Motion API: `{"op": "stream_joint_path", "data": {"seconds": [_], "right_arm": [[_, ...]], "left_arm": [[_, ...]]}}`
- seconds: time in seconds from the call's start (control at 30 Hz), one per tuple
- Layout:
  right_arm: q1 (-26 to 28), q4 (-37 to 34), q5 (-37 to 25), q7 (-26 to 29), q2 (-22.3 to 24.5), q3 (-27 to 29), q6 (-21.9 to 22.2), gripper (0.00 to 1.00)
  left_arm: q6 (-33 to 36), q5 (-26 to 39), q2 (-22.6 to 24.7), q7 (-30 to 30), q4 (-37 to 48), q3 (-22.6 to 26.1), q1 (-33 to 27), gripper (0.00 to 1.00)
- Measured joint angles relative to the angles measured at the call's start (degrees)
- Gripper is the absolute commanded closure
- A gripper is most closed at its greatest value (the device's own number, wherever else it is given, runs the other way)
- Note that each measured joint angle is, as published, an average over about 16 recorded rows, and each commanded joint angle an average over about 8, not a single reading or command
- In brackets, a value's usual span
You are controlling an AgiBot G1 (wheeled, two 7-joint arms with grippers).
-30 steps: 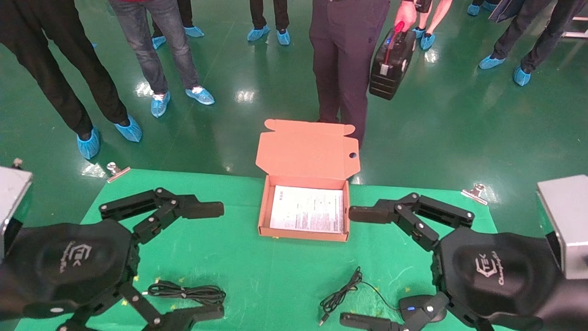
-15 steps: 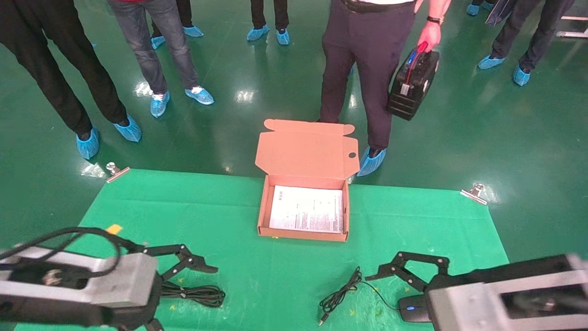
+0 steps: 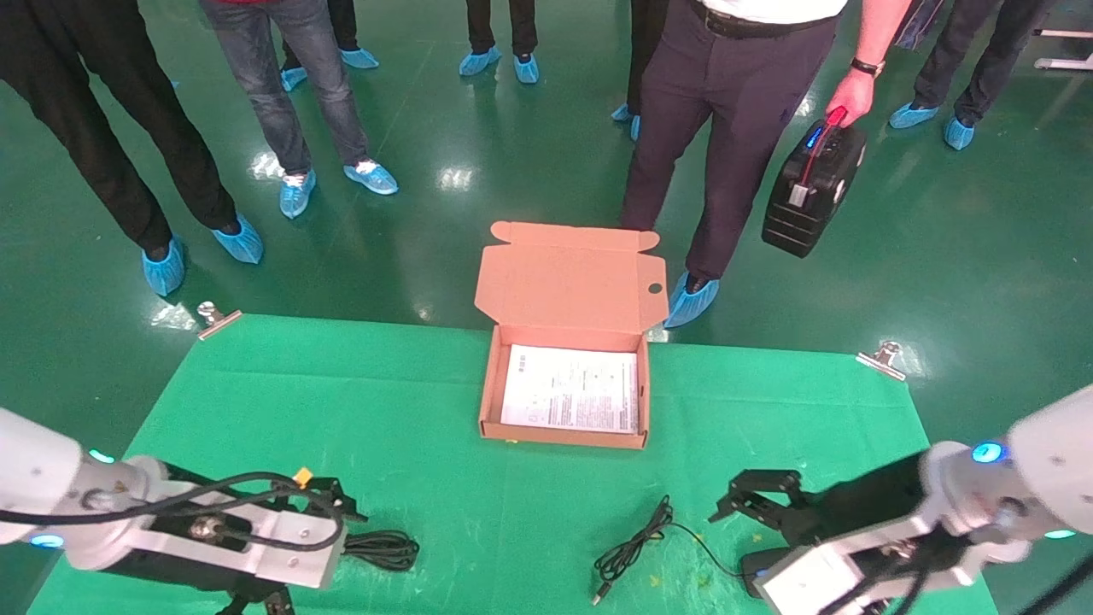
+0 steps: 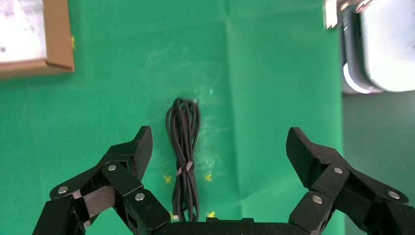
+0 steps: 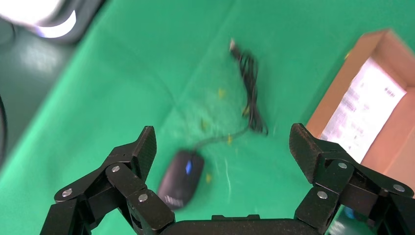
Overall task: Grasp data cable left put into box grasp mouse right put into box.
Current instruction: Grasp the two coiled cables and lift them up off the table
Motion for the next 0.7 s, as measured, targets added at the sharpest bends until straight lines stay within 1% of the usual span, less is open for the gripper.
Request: {"op": "stream_joint_path", "data": {"seconds": [0.17, 0.37, 0.7], "right_arm": [[-1.8, -0.2, -4.9, -1.1, -2.3, -1.5, 4.5, 0.00], [-4.5, -0.9, -9.5, -0.3, -4.6, -2.6, 9.7, 0.00], [-8.0, -4.1, -15.0, 1.8, -8.6, -4.0, 15.8, 0.00]], "left_arm": [[-2.9, 5.2, 2.8, -0.5, 2.5, 2.0, 0.7, 0.00], [-6.5, 9.9, 6.0, -0.6, 7.3, 3.6, 1.4, 0.00], [-12.2, 14.6, 11.0, 1.0, 18.2, 5.2, 1.6, 0.00]]}}
